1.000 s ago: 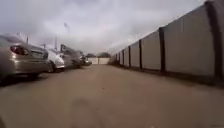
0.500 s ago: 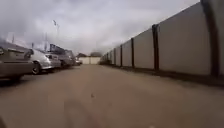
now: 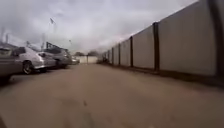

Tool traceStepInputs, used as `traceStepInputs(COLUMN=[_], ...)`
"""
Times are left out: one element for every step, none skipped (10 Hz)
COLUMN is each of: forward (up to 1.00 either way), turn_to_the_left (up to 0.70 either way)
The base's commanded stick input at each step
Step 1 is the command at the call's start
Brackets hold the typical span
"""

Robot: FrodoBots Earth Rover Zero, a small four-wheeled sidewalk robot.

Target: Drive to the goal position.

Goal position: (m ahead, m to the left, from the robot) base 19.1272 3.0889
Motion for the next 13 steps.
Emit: traceStepInputs(forward=[0.7,0.7,0.7,0.7,0.7,0.7,0.7,0.7,0.7,0.7,0.7,0.7,0.7], turn_to_the_left=[0.0,0.0,0.0,0.0,0.21,0.33,0.27,0.18,0.19,0.13,0.0,0.0,0.0])
